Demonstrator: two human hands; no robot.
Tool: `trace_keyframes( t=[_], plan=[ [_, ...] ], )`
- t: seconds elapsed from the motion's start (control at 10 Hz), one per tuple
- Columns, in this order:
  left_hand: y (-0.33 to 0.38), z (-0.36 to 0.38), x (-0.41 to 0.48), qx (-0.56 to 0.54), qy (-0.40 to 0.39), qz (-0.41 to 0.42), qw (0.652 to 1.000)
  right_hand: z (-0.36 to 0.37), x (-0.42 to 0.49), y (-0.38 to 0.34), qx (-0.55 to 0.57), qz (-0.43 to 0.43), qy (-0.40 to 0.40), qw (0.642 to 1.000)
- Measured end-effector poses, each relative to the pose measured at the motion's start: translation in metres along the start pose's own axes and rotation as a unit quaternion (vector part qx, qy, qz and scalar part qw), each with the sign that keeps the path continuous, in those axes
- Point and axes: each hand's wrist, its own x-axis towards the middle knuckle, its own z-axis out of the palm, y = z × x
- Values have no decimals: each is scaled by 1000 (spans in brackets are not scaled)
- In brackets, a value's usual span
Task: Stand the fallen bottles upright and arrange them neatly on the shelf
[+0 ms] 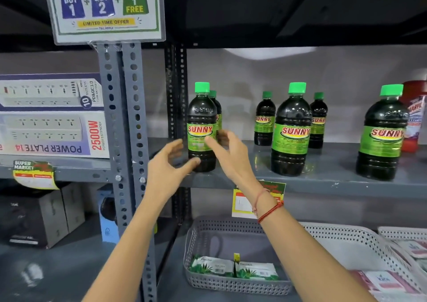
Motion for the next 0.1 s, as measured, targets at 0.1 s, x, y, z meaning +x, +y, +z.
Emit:
trace_keyframes(
  t=[0.1],
  plan=[
    [16, 10, -16, -37, 152, 74, 985, -18, -16, -8, -74, -99, 119, 985]
  ],
)
